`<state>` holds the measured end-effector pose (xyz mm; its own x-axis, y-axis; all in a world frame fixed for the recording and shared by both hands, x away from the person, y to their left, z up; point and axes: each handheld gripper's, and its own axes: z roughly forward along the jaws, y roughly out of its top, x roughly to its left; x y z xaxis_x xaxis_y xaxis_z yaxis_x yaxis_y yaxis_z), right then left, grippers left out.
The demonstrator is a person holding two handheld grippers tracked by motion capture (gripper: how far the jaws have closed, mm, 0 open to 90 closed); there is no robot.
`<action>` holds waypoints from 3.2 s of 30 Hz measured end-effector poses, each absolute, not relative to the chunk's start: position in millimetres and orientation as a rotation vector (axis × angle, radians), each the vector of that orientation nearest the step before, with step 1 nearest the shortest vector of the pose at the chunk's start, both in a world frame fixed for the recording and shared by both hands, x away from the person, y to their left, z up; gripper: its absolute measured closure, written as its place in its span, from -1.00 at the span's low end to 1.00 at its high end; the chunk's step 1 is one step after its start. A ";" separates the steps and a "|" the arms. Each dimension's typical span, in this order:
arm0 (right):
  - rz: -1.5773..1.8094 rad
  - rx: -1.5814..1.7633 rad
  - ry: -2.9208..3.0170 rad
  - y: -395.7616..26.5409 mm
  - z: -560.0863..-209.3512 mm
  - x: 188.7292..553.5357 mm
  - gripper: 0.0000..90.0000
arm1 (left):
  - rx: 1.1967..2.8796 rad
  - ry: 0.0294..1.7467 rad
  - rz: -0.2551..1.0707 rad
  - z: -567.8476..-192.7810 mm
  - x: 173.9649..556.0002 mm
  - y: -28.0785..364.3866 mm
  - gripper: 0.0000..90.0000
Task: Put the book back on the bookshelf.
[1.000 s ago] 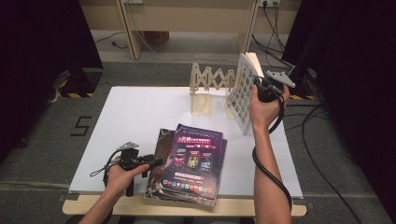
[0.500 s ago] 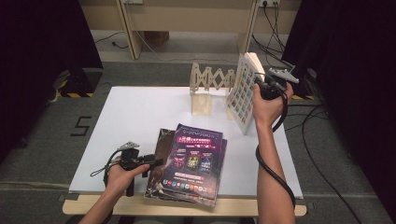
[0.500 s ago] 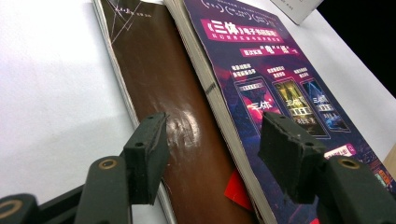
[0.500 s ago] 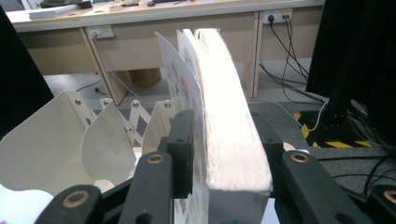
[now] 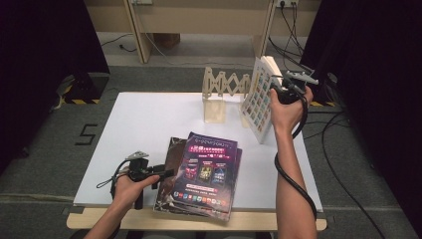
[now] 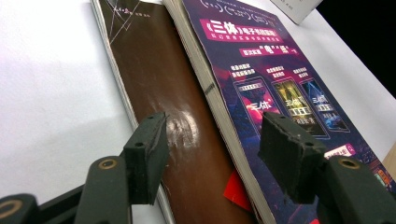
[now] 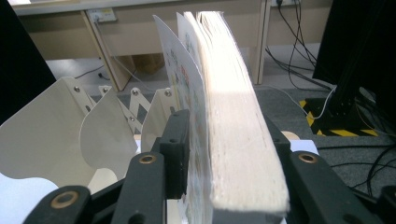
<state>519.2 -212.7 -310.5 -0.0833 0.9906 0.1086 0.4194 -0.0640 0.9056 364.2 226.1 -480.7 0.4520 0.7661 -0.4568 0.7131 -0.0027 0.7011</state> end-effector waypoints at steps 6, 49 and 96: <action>1.109 1.547 1.589 -213.8 -310.0 523.8 0.41 | 1.734 1.280 0.067 -480.8 364.5 225.8 -0.09; 1.151 1.540 1.512 -205.5 -304.9 526.6 0.66 | 1.736 1.286 0.062 -482.9 366.1 225.8 -0.09; 1.083 1.497 1.478 -201.0 -320.3 529.6 0.50 | 1.738 1.283 0.062 -484.4 363.8 225.8 -0.09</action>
